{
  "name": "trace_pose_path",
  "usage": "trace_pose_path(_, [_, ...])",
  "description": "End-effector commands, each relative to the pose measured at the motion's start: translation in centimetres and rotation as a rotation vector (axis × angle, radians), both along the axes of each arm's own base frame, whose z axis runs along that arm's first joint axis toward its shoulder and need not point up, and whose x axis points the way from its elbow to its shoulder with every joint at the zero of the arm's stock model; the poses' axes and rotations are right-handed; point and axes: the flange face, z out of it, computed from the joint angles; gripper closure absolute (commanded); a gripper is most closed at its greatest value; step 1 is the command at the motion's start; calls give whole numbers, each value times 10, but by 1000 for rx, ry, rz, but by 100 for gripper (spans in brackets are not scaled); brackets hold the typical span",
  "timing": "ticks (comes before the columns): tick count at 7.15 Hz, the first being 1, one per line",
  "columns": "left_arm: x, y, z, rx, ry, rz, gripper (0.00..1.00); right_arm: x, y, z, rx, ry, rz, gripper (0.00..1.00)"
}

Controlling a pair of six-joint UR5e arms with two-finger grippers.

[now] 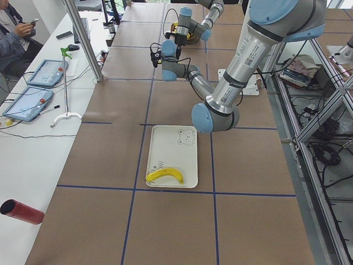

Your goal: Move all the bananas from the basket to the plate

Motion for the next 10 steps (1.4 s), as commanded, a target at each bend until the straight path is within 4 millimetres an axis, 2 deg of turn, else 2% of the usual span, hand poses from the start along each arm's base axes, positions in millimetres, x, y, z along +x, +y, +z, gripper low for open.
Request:
trace_pose_path(1, [0, 0, 1, -1, -1, 0, 45, 0, 0, 0, 0, 0, 0, 95])
trace_pose_path(2, [0, 0, 0, 0, 0, 0, 46, 0, 0, 0, 0, 0, 0, 95])
trace_pose_path(3, [0, 0, 0, 0, 0, 0, 58, 0, 0, 0, 0, 0, 0, 93])
trace_pose_path(4, [0, 0, 0, 1, 2, 1, 87, 0, 0, 0, -2, 1, 0, 71])
trace_pose_path(5, [-1, 0, -1, 0, 3, 0, 100, 0, 0, -1, -3, -1, 2, 1])
trace_pose_path(7, [-8, -2, -3, -5, 9, -9, 100, 0, 0, -2, -6, -1, 2, 0])
trace_pose_path(10, [-19, -13, 10, -9, -9, -31, 100, 1, -1, -10, -4, -8, 2, 0])
